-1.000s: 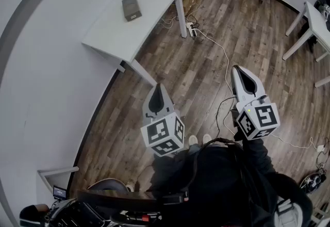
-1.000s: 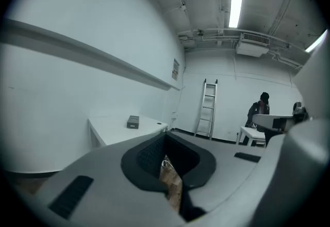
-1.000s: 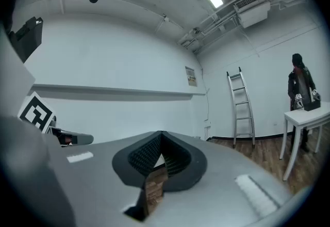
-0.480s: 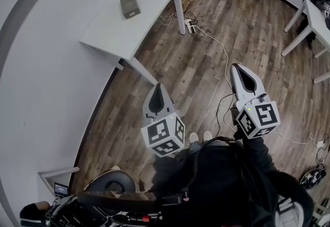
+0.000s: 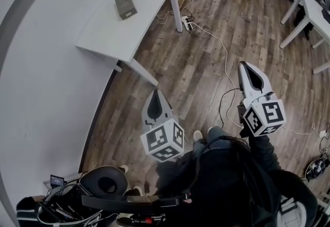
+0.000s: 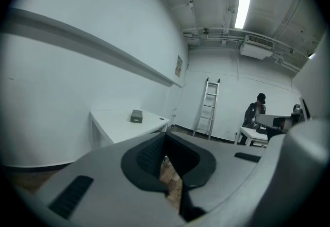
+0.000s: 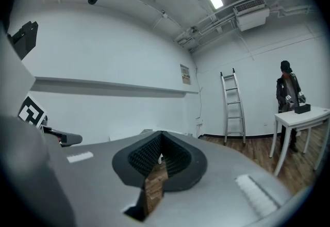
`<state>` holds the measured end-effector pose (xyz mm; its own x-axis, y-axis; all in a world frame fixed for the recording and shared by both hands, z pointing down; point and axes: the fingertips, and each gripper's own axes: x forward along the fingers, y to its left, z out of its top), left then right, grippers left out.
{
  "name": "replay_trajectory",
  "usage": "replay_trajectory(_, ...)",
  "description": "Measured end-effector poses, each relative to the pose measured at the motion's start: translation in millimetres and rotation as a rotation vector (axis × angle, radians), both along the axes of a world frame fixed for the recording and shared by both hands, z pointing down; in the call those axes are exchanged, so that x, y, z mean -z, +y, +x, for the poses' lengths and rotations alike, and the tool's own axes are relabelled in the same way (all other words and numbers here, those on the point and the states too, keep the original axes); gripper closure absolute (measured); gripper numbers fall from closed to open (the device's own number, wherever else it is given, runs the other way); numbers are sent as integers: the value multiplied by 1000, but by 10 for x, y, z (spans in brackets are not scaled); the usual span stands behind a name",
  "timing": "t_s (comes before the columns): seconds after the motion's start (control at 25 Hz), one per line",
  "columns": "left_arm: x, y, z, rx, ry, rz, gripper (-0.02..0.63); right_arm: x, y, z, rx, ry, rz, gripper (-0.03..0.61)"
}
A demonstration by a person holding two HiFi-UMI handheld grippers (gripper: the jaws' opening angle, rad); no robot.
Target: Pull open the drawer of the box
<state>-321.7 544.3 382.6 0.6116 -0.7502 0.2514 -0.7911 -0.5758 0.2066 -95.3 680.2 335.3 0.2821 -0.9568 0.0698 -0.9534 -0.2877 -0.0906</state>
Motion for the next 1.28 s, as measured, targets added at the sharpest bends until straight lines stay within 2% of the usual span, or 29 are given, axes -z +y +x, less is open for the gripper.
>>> replay_trajectory(0.12,-147,-96,18,-19,-13,-27,617,-122,-49,-4,-20,-14,-22,586)
replay_trajectory(0.32,-202,-406,185,-8,-21,-23,617,-222,-339,212,-24,-19,-31,586)
replay_trajectory(0.52,-133,-916,590,9,-37,-3,617,-153,-897,651,-5,-12,-17,586)
replay_trajectory(0.84,106,-1656,1375,49,-17,12,617,53,-1700,1455,46,12,-18,586)
replay_trajectory(1.04,152,-2003,1809,86,-13,27,617,89,-2080,1904,76,16,-6,586)
replay_trajectory(1.28,140,-2231,2141,103,-19,29,617,66,-2325,2228,79,12,-2,586)
